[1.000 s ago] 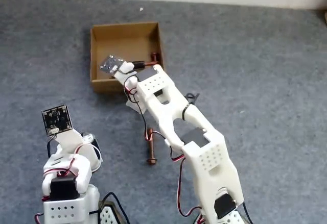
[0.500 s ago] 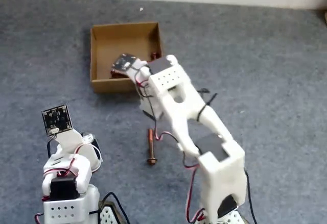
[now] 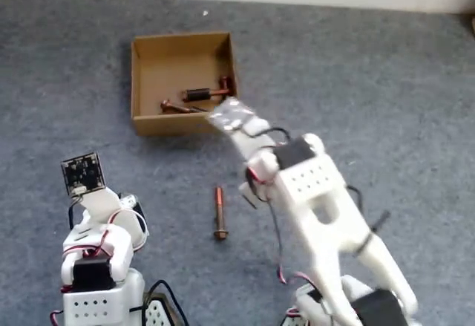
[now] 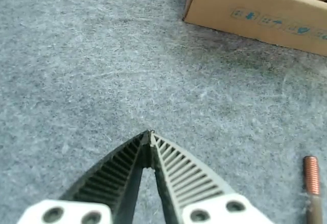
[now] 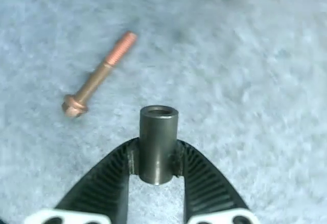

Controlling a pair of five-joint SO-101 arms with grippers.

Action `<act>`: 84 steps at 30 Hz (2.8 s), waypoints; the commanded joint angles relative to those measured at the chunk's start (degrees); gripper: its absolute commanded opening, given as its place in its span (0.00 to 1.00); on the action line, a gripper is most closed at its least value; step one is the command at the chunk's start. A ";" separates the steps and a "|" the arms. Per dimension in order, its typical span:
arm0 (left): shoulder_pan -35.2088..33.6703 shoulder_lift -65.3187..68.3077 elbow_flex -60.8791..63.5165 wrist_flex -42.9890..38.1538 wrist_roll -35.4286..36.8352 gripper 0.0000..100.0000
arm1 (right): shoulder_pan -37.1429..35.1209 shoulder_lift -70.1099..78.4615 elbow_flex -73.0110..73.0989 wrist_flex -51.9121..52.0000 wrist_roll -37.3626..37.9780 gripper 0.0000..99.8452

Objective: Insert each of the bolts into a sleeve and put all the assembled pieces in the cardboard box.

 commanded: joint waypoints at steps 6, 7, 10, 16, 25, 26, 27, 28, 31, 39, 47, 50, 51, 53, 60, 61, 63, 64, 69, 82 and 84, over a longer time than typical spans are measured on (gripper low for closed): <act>-0.04 -0.31 -1.10 -1.05 -20.22 0.01 | 12.79 -10.15 10.07 -10.68 -9.49 0.01; -0.04 -0.31 -1.36 -1.05 -20.75 0.01 | 14.02 -10.15 11.21 -12.44 -11.25 0.01; -0.04 0.22 -5.76 -0.79 -20.84 0.01 | 16.04 -10.07 14.64 -17.10 -15.30 0.01; 3.47 0.84 -19.12 7.12 -20.84 0.01 | 19.03 -10.59 19.38 -22.64 -16.70 0.01; 17.45 33.19 -32.48 9.32 -20.40 0.01 | 27.03 -10.07 19.82 -25.27 -20.57 0.01; 18.86 37.67 -33.89 9.14 -19.96 0.01 | 27.38 -10.07 19.82 -25.27 -20.57 0.01; 20.26 41.89 -35.21 8.88 -18.55 0.01 | 27.74 -10.07 19.82 -25.36 -20.57 0.01; 21.67 45.85 -36.44 8.18 -16.44 0.01 | 28.26 -10.07 19.74 -25.36 -20.57 0.01; 27.21 57.01 -39.78 5.45 -9.05 0.01 | 30.11 -10.07 19.82 -27.03 -20.57 0.01; 37.32 79.25 -49.80 1.93 3.16 0.08 | 31.52 -9.98 19.82 -27.65 -20.57 0.01; 37.67 92.26 -56.31 1.76 9.49 0.21 | 31.52 -9.98 19.82 -27.65 -20.57 0.01; 37.67 96.22 -56.66 1.14 9.49 0.20 | 31.52 -9.98 19.82 -27.65 -20.40 0.01; 37.67 97.63 -56.57 0.09 9.49 0.20 | 31.52 -9.98 19.82 -27.65 -20.31 0.01; 37.67 101.05 -56.48 -1.93 9.58 0.20 | 31.52 -9.98 19.82 -27.74 -20.22 0.01; 37.49 107.30 -59.03 -3.08 13.89 0.09 | 31.52 -9.98 19.82 -27.74 -20.13 0.01; 37.58 107.12 -59.03 -3.08 13.98 0.05 | 31.52 -9.98 19.82 -27.74 -20.13 0.01; 37.58 107.03 -59.03 -3.08 13.98 0.01 | 31.52 -9.98 19.82 -27.74 -20.13 0.01; 37.67 106.95 -59.03 -2.99 13.98 0.02 | 31.52 -9.98 19.82 -27.74 -20.13 0.01; 37.14 106.86 -62.02 3.34 17.05 0.01 | 31.52 -9.98 19.82 -27.74 -20.13 0.01; 25.45 96.66 -67.74 12.04 55.47 0.01 | 31.52 -9.98 20.35 -27.74 -20.13 0.01; 23.25 94.46 -67.82 11.96 61.89 0.01 | 31.52 -10.07 20.88 -28.44 -20.13 0.01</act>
